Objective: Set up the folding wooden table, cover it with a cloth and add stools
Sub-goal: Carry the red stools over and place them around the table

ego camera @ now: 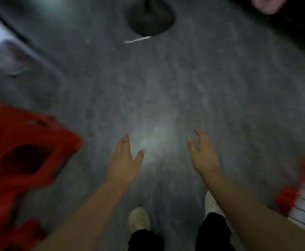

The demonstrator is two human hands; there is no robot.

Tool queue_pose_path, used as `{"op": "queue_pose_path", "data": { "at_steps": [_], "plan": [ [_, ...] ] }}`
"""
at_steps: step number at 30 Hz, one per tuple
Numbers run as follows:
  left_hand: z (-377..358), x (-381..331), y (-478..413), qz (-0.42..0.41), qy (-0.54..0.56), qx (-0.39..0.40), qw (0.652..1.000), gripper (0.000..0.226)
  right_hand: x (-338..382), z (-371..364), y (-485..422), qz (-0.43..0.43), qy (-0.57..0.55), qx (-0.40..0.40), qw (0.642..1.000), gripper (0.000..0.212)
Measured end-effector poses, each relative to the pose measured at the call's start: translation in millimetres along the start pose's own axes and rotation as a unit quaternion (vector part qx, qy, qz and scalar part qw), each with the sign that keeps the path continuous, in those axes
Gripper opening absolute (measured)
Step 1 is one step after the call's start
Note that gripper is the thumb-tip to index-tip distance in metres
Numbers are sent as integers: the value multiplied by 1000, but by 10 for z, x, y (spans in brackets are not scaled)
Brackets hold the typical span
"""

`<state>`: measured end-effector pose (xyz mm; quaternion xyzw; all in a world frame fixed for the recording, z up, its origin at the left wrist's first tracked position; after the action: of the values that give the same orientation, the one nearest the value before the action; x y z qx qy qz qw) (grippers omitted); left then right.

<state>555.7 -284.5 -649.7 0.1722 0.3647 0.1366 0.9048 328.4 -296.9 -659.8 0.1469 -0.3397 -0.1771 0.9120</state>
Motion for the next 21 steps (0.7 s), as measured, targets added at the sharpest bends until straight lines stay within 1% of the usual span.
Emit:
{"op": "queue_pose_path", "data": {
  "at_steps": [4, 8, 11, 14, 18, 21],
  "plan": [
    [1005, 1108, 367, 60, 17, -106, 992, 73, 1195, -1106, 439, 108, 8, 84, 991, 49],
    [1581, 2028, 938, 135, 6, -173, 976, 75, 1957, -1912, 989, 198, 31, 177, 964, 49],
    [1851, 2598, 1508, 219, 25, -218, 951, 76, 2236, -2326, 1417, 243, 73, 240, 937, 49],
    [2021, 3117, 2056, 276, 59, -272, 920, 75, 2379, -2658, 1820, 275, 105, 287, 911, 49],
    [2105, 3871, 2761, 353, 61, -294, 886, 74, 2453, -3134, 2343, 306, 148, 330, 881, 49],
    [2169, 4429, 3234, 400, 68, -318, 857, 72, 2486, -3562, 2789, 306, 167, 358, 866, 49]
  ]
}}
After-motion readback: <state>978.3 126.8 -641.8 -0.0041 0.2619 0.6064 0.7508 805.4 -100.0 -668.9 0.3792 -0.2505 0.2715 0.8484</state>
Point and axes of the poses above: each hand's wrist, its own y-axis away from the middle knuckle, its own z-axis out of the back of the hand, x = y × z, the point moved 2 cm from there along -y, towards the middle knuckle, and after that the axes turned 9 degrees about y, right-handed, at the moved point
